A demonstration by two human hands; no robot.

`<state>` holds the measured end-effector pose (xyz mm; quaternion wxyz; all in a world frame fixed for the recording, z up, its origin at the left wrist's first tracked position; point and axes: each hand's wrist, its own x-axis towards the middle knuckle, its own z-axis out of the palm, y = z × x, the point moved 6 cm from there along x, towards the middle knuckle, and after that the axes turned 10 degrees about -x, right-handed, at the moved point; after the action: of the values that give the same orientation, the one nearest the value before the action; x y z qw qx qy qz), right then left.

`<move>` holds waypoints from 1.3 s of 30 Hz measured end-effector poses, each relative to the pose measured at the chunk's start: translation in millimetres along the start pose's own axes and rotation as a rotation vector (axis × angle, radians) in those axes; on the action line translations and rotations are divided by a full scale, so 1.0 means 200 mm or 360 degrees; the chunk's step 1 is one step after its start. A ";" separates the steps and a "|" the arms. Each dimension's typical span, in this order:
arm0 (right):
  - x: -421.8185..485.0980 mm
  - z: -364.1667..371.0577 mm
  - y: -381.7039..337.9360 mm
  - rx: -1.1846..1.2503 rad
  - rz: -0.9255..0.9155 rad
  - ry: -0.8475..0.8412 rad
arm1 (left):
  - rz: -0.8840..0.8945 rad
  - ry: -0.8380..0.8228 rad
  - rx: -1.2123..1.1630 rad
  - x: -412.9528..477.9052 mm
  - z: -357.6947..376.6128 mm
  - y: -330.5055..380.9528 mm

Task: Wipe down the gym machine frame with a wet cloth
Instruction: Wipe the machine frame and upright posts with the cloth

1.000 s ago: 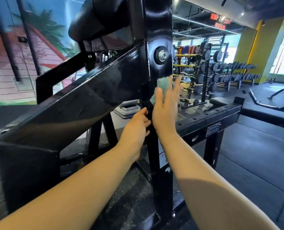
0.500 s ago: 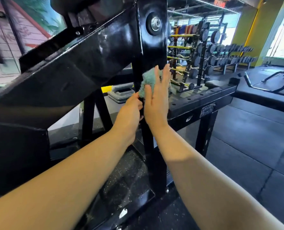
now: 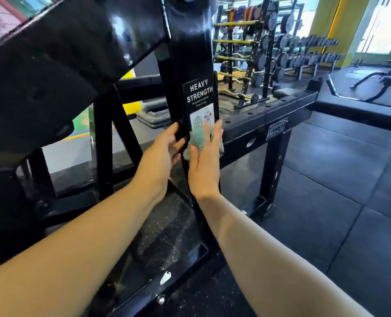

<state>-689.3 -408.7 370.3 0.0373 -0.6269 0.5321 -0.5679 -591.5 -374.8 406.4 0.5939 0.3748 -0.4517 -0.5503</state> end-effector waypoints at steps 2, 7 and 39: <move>-0.11 0.04 0.18 0.0164 0.0409 -0.0119 | 0.0023 -0.0063 0.0119 -0.01 0.03 -0.01; 0.10 -0.04 -0.08 0.0296 0.0449 0.0040 | 0.0006 0.0068 0.0249 0.01 0.02 -0.07; -0.48 0.30 0.73 0.0534 0.1302 0.0028 | -0.0031 -0.0226 0.0428 0.04 -0.13 -0.56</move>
<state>-714.8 -437.5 190.2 0.3558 -0.3450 0.6373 -0.5901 -602.0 -397.3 293.3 0.4995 0.4155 -0.5586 -0.5156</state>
